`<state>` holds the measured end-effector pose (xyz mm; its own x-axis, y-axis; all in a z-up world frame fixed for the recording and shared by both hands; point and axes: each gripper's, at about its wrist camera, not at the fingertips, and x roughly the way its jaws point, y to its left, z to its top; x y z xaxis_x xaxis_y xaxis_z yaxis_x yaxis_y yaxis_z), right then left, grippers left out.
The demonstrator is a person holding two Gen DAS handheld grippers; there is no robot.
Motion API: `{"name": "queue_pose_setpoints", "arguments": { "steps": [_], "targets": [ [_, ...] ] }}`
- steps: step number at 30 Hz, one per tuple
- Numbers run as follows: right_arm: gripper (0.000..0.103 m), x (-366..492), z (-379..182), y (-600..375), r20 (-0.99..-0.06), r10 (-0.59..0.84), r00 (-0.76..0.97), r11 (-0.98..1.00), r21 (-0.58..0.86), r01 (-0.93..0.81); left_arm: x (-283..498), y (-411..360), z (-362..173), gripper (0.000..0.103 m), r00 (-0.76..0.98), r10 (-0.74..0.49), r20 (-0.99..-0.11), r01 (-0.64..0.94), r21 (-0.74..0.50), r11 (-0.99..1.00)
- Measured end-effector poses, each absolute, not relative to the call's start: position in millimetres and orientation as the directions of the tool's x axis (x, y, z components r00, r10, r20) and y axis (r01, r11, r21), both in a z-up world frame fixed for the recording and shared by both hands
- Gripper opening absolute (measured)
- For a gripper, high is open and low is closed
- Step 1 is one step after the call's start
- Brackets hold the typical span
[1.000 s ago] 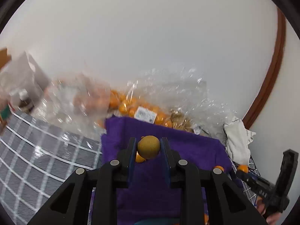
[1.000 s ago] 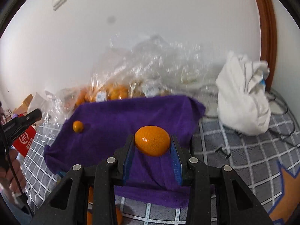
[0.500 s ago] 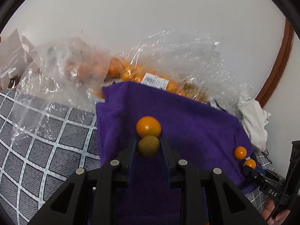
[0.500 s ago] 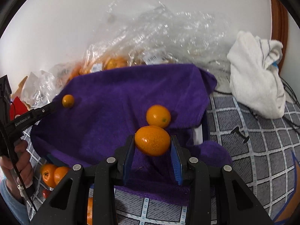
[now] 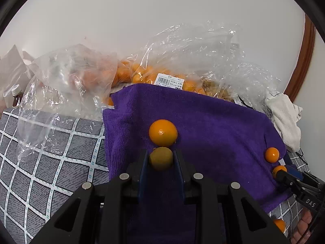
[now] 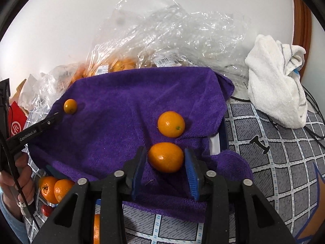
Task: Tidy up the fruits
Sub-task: 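Carry the large orange over the purple towel while the left carries the yellow-green fruit there, then open the right gripper onto the towel while the left gripper releases its fruit, then move the right tool to a large orange while the left returns toward the fruits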
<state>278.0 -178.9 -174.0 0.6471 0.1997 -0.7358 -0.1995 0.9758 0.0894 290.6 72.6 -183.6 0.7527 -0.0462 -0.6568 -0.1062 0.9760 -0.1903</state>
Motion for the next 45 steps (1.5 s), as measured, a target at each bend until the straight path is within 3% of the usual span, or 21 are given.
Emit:
{"name": "queue_pose_setpoints", "arguments": {
  "steps": [4, 9, 14, 16, 22, 27, 31, 39, 45],
  "targets": [
    [0.055, 270.7, -166.1, -180.3, -0.700, 0.215, 0.681, 0.974, 0.103, -0.201, 290.0, 73.4, -183.4, 0.024, 0.755, -0.054, -0.654, -0.102, -0.198, 0.975],
    [0.056, 267.5, -167.1, -177.3, -0.698, 0.153, 0.699, 0.983, 0.038, -0.177, 285.3, 77.6, -181.3, 0.025, 0.768, -0.074, -0.636, -0.099, -0.233, 0.967],
    [0.056, 257.5, -157.7, -173.1, -0.661, 0.123, 0.740, 0.985, -0.011, -0.174, 282.9, 77.6, -178.9, 0.034, 0.778, -0.082, -0.622, -0.092, -0.242, 0.966],
    [0.056, 252.0, -151.7, -172.3, -0.646, 0.138, 0.751, 0.982, -0.008, -0.188, 281.3, 78.1, -177.1, 0.042, 0.787, -0.085, -0.612, -0.087, -0.246, 0.965],
    [0.056, 236.1, -143.9, -177.3, -0.712, 0.245, 0.658, 0.965, 0.117, -0.233, 278.0, 85.2, -173.6, 0.045, 0.803, -0.113, -0.585, -0.082, -0.296, 0.952],
    [0.056, 203.8, -153.8, -168.1, -0.729, 0.305, 0.613, 0.943, 0.138, -0.304, 273.7, 87.1, -168.5, 0.045, 0.816, -0.109, -0.567, -0.086, -0.305, 0.948],
    [0.050, 191.9, -172.0, -155.8, -0.765, 0.313, 0.562, 0.935, 0.146, -0.323, 270.9, 89.5, -167.0, 0.047, 0.824, -0.103, -0.557, -0.093, -0.311, 0.946],
    [0.049, 187.6, -187.8, -133.9, -0.794, 0.294, 0.532, 0.933, 0.116, -0.341, 267.6, 88.5, -166.3, 0.047, 0.827, -0.095, -0.554, -0.096, -0.305, 0.947],
    [0.040, 196.1, -191.8, -137.9, -0.791, 0.288, 0.540, 0.940, 0.125, -0.318, 266.6, 85.8, -164.5, 0.047, 0.832, -0.096, -0.546, -0.084, -0.295, 0.952]
  ]
}}
